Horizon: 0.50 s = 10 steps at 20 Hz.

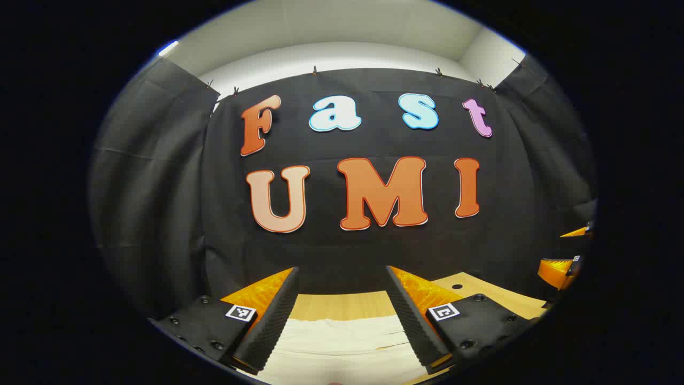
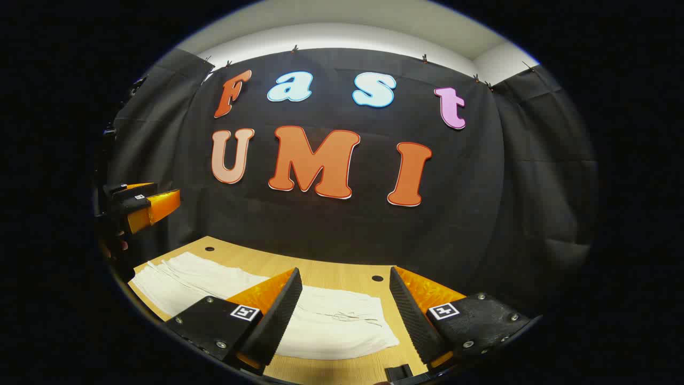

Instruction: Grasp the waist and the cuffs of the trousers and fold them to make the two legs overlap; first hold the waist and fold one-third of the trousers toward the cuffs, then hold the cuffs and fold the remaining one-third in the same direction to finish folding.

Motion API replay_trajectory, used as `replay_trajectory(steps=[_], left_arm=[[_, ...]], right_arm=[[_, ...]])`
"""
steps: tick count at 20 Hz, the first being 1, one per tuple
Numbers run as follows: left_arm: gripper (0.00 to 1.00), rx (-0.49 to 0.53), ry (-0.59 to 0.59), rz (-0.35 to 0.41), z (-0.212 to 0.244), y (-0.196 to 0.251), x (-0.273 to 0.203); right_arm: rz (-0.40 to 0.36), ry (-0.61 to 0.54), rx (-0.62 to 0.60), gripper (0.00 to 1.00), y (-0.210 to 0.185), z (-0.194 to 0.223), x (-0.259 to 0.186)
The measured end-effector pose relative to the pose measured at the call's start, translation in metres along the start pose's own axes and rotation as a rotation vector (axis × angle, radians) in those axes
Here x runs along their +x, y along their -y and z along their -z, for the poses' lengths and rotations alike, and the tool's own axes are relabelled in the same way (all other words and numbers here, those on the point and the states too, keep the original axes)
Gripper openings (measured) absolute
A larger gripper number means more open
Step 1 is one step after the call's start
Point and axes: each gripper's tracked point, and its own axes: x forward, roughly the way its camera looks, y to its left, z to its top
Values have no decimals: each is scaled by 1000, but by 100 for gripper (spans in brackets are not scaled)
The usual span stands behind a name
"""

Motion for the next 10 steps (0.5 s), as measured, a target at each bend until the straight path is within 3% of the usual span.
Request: replay_trajectory(steps=[10], left_arm=[[100,52,26,-124,-6,-28,-30]], right_arm=[[-81,-9,23,99,-8,5,12]])
